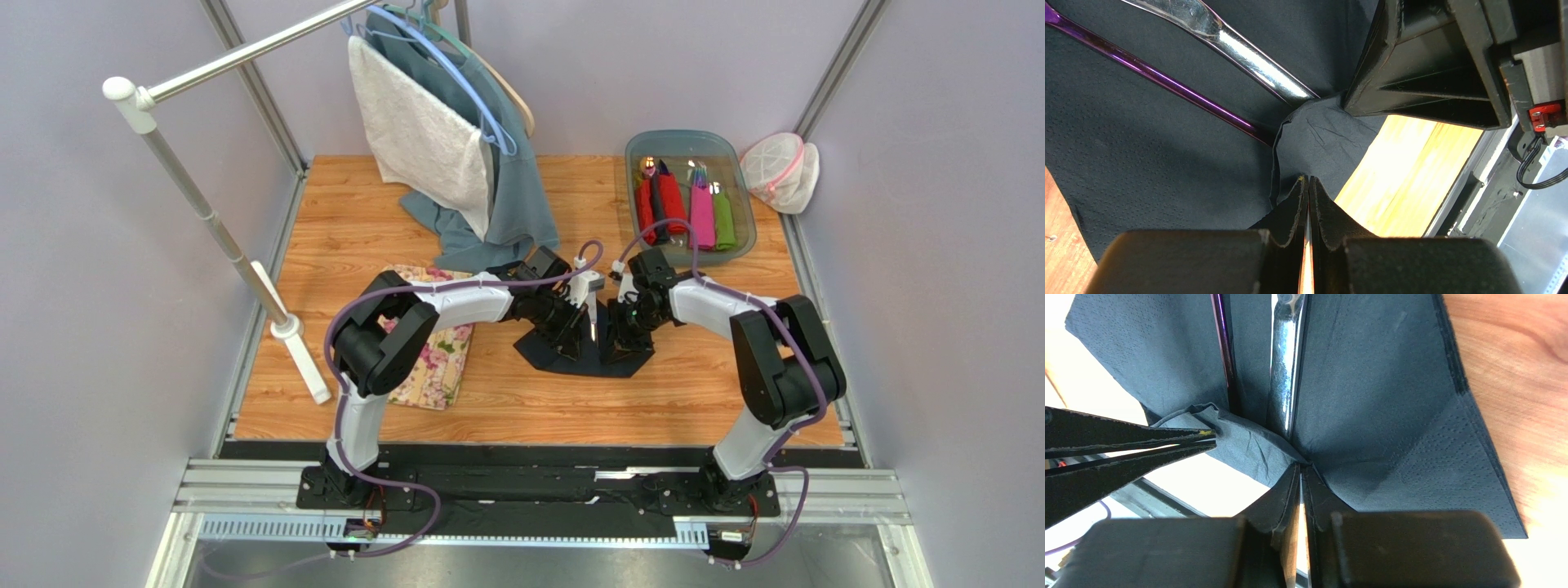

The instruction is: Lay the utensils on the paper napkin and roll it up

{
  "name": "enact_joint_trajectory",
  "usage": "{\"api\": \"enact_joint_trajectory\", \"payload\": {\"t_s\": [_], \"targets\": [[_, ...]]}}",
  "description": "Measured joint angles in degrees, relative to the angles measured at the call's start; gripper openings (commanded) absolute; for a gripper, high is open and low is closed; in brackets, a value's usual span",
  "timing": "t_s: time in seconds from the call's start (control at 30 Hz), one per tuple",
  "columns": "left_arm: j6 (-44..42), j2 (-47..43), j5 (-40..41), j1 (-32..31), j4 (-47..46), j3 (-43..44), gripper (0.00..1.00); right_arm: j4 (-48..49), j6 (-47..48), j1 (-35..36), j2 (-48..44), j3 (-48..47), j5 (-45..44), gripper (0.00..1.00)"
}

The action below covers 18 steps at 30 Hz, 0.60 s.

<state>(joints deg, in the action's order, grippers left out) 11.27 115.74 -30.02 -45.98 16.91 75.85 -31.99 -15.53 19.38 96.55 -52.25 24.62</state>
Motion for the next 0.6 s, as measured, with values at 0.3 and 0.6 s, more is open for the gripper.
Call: {"api": "enact_joint_trajectory", "payload": {"t_s": [0.3, 0.6], "targets": [[0.5, 0.0, -0.2, 0.3, 0.0, 0.0, 0.09, -1.5, 0.3, 1.0, 0.0, -1.2, -3.2, 0.19], [1.6, 0.8, -1.0, 0.4, -0.1, 0.0, 0.08, -4.3, 0.8, 1.1, -1.6, -3.7, -2.6, 0.38]]}}
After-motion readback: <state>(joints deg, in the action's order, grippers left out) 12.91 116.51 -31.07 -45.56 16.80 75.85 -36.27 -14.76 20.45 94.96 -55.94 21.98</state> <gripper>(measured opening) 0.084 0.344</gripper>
